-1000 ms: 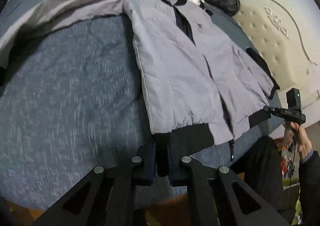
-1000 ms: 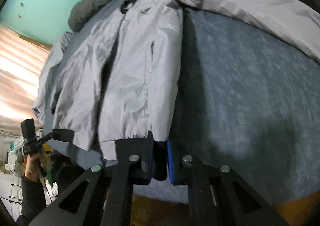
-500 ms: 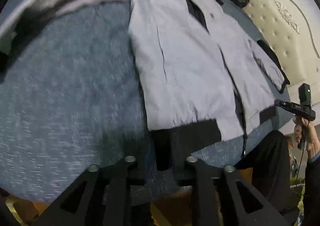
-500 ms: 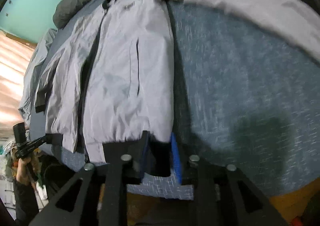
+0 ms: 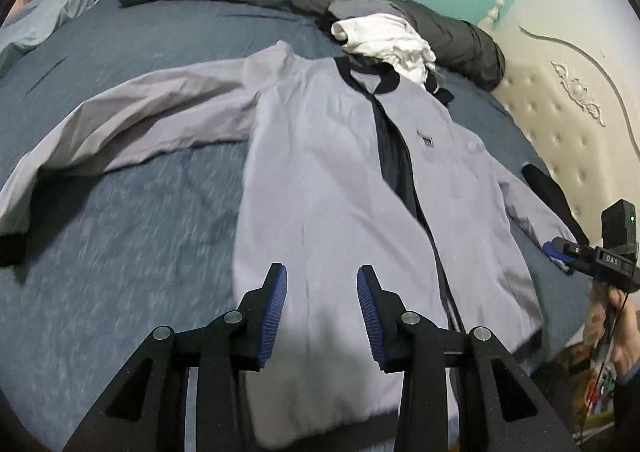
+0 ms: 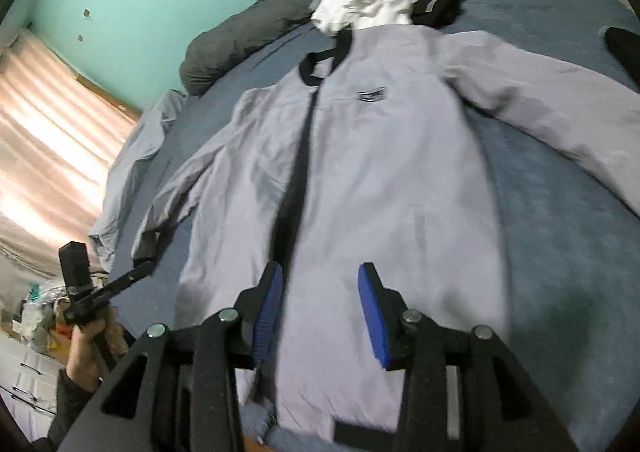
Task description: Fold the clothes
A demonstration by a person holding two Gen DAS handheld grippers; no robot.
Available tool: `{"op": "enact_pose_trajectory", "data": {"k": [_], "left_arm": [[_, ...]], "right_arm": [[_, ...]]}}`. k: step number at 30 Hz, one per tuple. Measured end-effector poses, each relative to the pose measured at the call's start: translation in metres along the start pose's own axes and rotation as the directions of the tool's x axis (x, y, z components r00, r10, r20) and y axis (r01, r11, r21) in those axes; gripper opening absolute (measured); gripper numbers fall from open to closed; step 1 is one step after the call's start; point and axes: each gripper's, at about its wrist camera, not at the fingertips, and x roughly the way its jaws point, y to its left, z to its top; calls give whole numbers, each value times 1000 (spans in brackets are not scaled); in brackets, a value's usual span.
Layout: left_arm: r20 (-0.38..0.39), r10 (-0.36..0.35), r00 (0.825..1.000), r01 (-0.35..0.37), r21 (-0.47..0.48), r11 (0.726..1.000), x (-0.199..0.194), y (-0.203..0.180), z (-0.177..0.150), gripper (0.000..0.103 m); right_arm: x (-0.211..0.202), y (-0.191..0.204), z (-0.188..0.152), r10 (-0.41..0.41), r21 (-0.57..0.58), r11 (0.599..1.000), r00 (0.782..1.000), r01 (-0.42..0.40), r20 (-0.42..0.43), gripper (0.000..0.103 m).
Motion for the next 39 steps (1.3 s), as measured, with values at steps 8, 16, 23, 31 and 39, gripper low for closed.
{"op": "enact_pose_trajectory", "data": {"k": [8, 16, 23, 31, 39], "left_arm": [[23, 12, 1000, -12, -27, 1000, 63, -2, 9, 40], [-15, -23, 1000, 22, -16, 1000, 98, 0, 3, 40], [-39, -31, 999, 30, -33, 999, 110, 8, 0, 40], [-35, -58, 998, 56, -49, 997, 106, 15, -1, 40], [-32, -66, 997, 64, -72, 995, 104, 23, -1, 40]], "right_arm": [[82, 13, 49, 48, 23, 999, 999, -48, -12, 50], [158, 37, 85, 18, -56, 998, 996, -23, -92, 50], [207, 56, 111, 27, -50, 998, 992, -34, -125, 50], [245, 49, 131, -49, -26, 999, 991, 46, -121, 50], [260, 44, 134, -89, -40, 996, 989, 85, -119, 21]]}}
